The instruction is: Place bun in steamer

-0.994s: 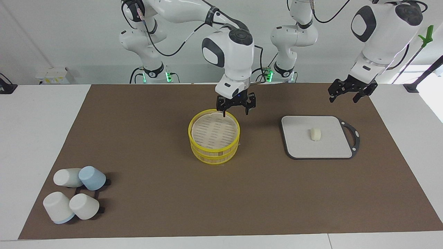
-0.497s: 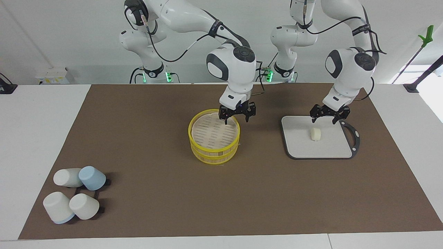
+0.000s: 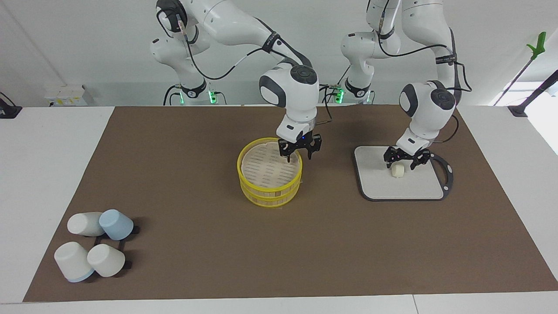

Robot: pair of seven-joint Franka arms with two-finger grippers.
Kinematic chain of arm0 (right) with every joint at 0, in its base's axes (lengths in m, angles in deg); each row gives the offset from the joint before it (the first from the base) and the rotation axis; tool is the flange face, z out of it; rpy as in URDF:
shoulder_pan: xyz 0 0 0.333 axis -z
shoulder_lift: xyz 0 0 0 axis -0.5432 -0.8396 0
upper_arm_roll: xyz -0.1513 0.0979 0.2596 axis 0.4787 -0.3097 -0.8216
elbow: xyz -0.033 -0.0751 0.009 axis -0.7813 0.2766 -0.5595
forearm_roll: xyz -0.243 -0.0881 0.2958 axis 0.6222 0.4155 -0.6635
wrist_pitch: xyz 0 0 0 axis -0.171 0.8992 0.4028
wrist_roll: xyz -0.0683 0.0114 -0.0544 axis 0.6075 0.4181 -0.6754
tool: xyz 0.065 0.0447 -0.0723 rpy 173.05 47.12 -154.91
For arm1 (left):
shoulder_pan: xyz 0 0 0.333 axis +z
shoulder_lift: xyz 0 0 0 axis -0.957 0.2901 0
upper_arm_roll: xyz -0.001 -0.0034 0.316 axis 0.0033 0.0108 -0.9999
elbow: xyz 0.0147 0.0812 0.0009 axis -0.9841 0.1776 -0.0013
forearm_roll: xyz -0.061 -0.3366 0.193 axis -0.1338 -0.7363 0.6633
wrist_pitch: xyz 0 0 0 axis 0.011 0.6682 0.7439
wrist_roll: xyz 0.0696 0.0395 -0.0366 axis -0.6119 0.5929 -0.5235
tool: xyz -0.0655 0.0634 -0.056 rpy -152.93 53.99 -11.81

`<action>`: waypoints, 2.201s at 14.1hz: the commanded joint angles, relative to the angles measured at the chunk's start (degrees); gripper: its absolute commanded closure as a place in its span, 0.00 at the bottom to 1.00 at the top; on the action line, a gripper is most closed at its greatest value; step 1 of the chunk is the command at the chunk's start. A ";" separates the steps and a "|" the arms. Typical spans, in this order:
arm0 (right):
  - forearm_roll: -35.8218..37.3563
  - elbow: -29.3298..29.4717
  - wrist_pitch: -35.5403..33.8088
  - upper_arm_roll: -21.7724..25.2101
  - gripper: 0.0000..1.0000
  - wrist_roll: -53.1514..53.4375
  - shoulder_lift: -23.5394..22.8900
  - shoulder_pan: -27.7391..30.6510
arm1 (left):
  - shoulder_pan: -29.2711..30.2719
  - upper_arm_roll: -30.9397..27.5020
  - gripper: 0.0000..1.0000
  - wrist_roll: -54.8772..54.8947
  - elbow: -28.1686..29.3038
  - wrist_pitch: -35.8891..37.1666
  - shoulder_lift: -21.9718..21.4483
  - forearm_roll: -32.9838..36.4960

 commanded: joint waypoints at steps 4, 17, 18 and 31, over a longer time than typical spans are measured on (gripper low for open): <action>0.34 -3.14 2.74 -0.13 0.42 -1.59 1.95 0.92 | -0.61 -0.18 0.45 0.15 2.79 -5.01 0.07 0.60; 0.43 -6.30 6.87 -0.13 0.95 -1.77 2.56 1.36 | -2.89 -0.09 0.80 -6.93 -17.04 22.89 0.07 -3.09; 0.43 -6.30 6.70 -0.13 1.00 -1.77 2.56 1.36 | -4.03 0.00 0.80 -10.88 -19.77 26.33 -0.28 -3.09; -0.10 3.38 -36.19 0.05 1.00 -37.86 13.98 24.89 | -28.43 0.44 0.80 -56.82 -33.23 26.57 4.60 -4.50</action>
